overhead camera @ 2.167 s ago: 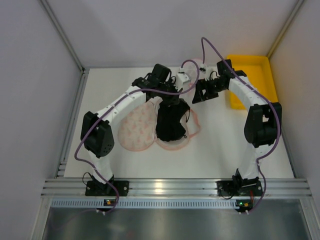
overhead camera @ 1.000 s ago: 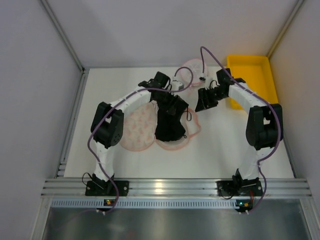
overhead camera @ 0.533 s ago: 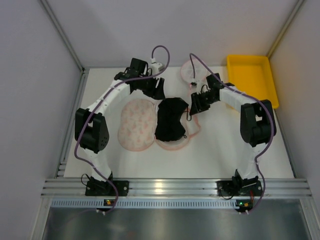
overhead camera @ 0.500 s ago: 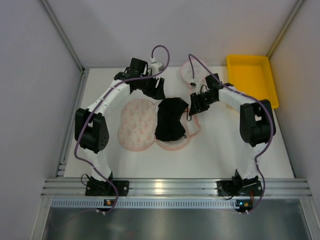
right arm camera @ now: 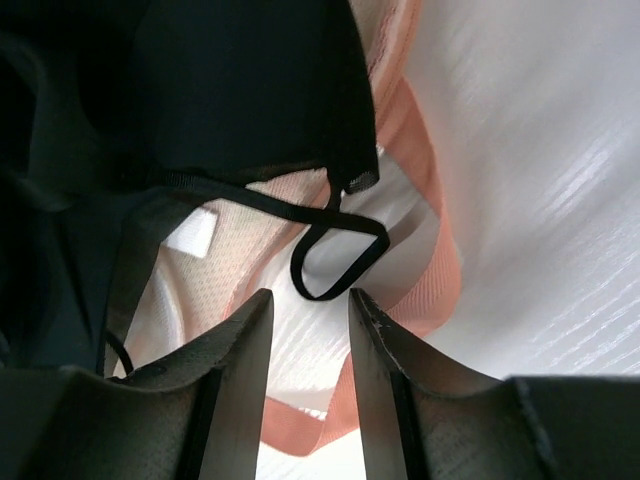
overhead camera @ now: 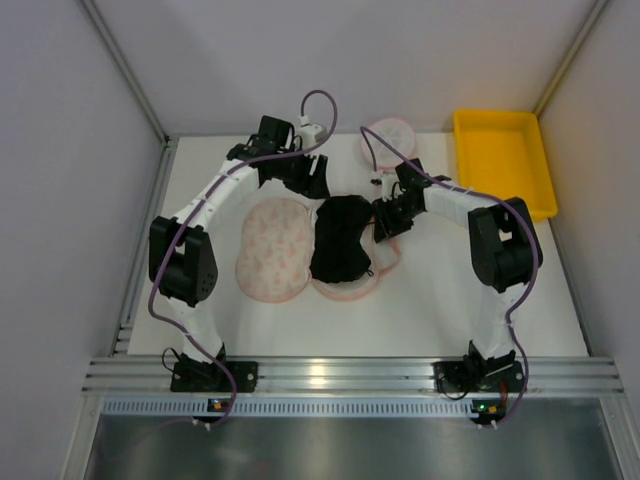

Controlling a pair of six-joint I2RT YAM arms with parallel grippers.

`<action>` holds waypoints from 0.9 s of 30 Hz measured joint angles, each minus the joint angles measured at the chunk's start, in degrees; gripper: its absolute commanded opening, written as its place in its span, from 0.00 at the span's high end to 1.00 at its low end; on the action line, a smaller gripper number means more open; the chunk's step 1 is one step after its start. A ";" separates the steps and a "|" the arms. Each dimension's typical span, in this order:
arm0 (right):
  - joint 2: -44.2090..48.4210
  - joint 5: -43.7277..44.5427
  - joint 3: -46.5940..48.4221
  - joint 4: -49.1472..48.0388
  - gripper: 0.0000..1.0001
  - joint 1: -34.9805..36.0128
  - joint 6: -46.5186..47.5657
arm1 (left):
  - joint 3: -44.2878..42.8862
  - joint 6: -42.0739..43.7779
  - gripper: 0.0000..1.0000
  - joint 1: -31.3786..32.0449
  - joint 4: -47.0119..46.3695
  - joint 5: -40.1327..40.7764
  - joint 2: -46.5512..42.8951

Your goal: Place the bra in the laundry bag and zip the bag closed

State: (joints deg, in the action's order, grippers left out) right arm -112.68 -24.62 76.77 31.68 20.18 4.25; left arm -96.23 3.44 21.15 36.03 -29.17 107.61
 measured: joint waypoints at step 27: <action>9.44 -8.13 6.27 0.79 1.00 0.50 1.09 | 5.18 -0.37 0.33 -5.31 -0.02 0.02 -3.48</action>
State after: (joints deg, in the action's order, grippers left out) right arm -103.24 -32.75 83.05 32.47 20.69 5.34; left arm -91.05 3.07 15.84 36.01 -29.15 104.14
